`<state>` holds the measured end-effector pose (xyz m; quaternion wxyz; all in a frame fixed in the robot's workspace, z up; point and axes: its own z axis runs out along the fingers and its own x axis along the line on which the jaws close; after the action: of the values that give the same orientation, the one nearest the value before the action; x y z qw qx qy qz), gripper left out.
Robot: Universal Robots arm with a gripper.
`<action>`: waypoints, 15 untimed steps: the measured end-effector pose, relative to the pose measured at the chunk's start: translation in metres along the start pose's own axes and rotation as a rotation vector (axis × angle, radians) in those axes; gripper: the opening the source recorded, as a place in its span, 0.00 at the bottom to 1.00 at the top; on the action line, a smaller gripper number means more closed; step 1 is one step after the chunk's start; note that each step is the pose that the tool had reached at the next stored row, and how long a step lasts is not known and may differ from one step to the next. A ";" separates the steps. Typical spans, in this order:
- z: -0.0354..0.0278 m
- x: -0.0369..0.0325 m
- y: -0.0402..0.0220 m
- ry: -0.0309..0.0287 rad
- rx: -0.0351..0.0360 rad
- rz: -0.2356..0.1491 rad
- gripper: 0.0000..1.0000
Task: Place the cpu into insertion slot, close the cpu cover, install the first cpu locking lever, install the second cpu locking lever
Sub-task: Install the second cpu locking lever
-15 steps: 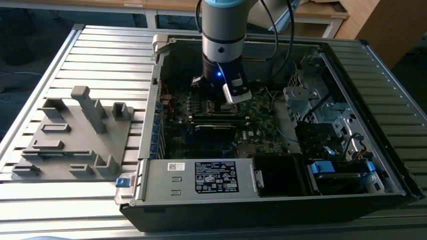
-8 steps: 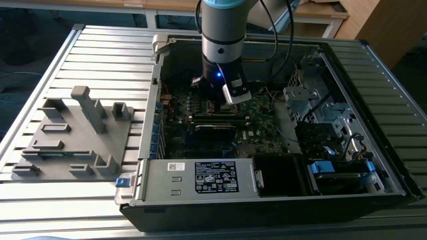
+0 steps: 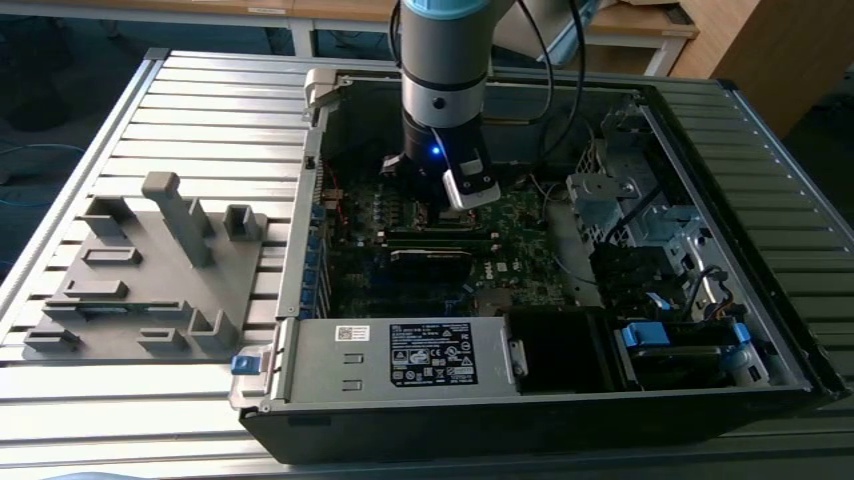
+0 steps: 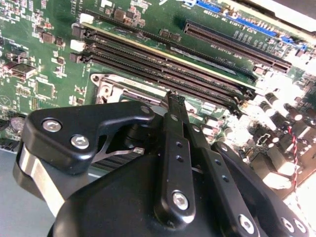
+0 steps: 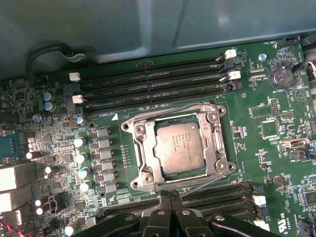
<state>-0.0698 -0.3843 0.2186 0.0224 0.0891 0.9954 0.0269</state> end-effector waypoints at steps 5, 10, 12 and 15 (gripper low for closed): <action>0.0007 0.0016 -0.0003 -0.0004 -0.0004 0.000 0.10; 0.0015 0.0062 -0.0012 -0.0008 -0.0004 0.000 0.10; 0.0017 0.0081 -0.0015 -0.0009 -0.0005 0.000 0.10; 0.0016 0.0101 -0.0019 -0.0009 -0.0003 0.000 0.10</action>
<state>-0.0800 -0.3843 0.2165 0.0228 0.0891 0.9954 0.0270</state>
